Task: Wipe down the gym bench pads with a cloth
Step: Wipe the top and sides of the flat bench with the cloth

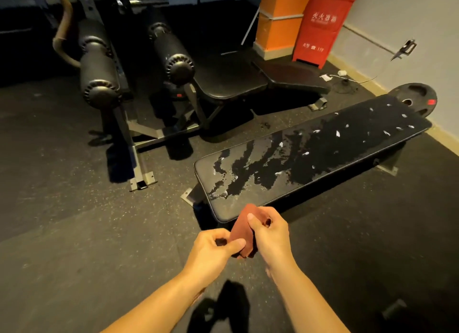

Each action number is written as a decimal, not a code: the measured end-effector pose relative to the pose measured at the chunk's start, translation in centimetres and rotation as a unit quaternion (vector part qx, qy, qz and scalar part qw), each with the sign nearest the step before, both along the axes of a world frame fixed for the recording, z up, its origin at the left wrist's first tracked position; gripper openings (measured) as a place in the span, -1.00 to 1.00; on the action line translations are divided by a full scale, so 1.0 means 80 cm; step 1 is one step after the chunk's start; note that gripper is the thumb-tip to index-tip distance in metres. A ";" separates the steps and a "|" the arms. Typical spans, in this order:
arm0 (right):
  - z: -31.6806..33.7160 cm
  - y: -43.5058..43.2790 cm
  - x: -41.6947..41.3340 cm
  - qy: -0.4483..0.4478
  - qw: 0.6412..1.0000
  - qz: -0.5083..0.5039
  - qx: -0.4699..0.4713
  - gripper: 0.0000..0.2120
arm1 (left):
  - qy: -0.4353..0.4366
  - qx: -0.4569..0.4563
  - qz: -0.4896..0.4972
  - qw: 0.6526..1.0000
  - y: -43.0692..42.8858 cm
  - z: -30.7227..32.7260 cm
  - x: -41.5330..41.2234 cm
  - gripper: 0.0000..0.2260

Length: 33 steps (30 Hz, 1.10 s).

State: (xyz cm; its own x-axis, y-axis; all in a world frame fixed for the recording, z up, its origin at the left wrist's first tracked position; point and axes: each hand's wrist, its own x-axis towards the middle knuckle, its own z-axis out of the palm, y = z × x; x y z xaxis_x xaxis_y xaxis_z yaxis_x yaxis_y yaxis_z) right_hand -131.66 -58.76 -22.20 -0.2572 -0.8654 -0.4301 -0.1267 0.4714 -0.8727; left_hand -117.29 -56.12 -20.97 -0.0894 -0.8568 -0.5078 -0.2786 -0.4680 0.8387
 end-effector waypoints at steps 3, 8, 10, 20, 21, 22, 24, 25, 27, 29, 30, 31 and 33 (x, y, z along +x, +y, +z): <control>-0.100 -0.042 0.004 0.079 0.995 0.045 -0.050 -0.88 | -0.053 -0.059 -0.062 0.995 -0.037 -0.098 0.034 -0.86; -0.221 -0.152 -0.038 0.258 0.947 0.125 -0.146 -0.83 | -0.297 -0.235 -0.069 0.923 -0.104 -0.266 0.064 -0.27; -0.240 -0.196 -0.052 0.335 0.911 0.129 -0.201 -0.83 | -0.326 -0.268 -0.068 0.904 -0.127 -0.305 0.060 -0.05; -0.307 -0.253 -0.066 0.490 0.847 0.049 -0.200 -0.78 | -0.347 -0.330 -0.047 0.877 -0.153 -0.369 0.056 0.16; -0.306 -0.254 -0.052 0.490 0.847 0.054 -0.201 -0.78 | -0.344 -0.329 -0.043 0.878 -0.153 -0.371 0.057 0.17; -0.305 -0.251 -0.035 0.499 0.839 0.070 -0.207 -0.78 | -0.346 -0.328 -0.044 0.878 -0.153 -0.372 0.058 0.17; -0.303 -0.235 0.009 0.516 0.812 0.129 -0.240 -0.76 | -0.358 -0.327 -0.046 0.873 -0.151 -0.373 0.061 0.16; -0.302 -0.221 0.031 0.514 0.797 0.167 -0.267 -0.77 | -0.359 -0.325 -0.044 0.874 -0.151 -0.373 0.062 0.14; -0.303 -0.182 0.061 0.503 0.765 0.257 -0.309 -0.83 | -0.344 -0.321 -0.042 0.882 -0.149 -0.368 0.060 0.11; -0.301 -0.152 0.058 0.508 0.726 0.322 -0.333 -0.86 | -0.333 -0.319 -0.043 0.887 -0.149 -0.362 0.061 0.10; -0.294 -0.150 0.043 0.517 0.713 0.339 -0.332 -0.84 | -0.332 -0.315 -0.044 0.888 -0.148 -0.359 0.061 0.11; -0.288 -0.162 0.023 0.532 0.707 0.340 -0.318 -0.83 | -0.333 -0.311 -0.045 0.889 -0.147 -0.357 0.061 0.11; -0.273 -0.214 -0.032 0.596 0.691 0.314 -0.261 -0.87 | -0.337 -0.305 -0.042 0.890 -0.149 -0.355 0.062 0.14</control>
State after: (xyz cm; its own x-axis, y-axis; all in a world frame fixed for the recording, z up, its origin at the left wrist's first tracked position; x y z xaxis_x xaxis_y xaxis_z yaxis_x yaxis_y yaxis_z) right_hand -134.20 -75.91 -44.01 0.3375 -0.9248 0.1754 -0.9393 -0.3431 -0.0016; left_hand -112.31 -68.05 -49.35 -0.0185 -0.9960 0.0868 -0.8268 0.0641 0.5589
